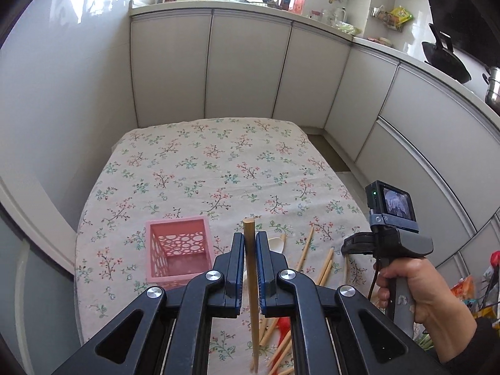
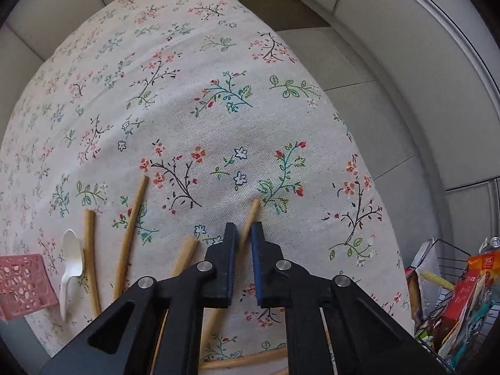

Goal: Organize utensils
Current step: 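Lift both held chopsticks upright and carry them over the pink basket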

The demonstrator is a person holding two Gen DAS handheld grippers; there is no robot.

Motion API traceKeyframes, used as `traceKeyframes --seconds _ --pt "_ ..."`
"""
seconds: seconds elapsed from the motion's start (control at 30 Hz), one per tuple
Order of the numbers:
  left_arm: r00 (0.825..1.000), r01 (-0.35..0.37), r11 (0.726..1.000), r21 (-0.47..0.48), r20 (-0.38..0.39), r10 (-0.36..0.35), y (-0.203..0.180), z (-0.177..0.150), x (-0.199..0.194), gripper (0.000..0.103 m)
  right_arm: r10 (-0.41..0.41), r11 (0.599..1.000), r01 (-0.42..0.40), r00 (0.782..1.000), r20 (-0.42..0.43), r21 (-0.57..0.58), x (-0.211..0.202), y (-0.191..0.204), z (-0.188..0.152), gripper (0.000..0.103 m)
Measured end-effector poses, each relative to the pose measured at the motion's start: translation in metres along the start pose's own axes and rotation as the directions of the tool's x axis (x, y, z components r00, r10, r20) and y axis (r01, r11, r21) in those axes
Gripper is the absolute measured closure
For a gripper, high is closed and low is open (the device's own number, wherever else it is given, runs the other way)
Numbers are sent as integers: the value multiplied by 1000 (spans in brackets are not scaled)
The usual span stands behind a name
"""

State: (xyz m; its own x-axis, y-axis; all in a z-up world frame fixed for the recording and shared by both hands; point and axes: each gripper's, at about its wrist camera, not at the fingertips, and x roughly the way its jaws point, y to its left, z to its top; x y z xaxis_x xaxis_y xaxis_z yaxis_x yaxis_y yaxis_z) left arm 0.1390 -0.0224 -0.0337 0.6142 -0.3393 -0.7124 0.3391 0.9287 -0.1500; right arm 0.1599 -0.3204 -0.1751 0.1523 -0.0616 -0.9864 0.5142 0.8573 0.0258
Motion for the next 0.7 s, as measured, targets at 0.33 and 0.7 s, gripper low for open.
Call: traceKeyframes --seconds 0.33,0.7 --pt "1000 9 1000 -20 2 -9 10 -2 -7 96 244 967 -243 970 6 78 -19 -32 7 98" --pt "986 -3 1000 -23 166 7 9 8 -69 96 384 918 -335 885 264 -212 -151 -21 -50 98"
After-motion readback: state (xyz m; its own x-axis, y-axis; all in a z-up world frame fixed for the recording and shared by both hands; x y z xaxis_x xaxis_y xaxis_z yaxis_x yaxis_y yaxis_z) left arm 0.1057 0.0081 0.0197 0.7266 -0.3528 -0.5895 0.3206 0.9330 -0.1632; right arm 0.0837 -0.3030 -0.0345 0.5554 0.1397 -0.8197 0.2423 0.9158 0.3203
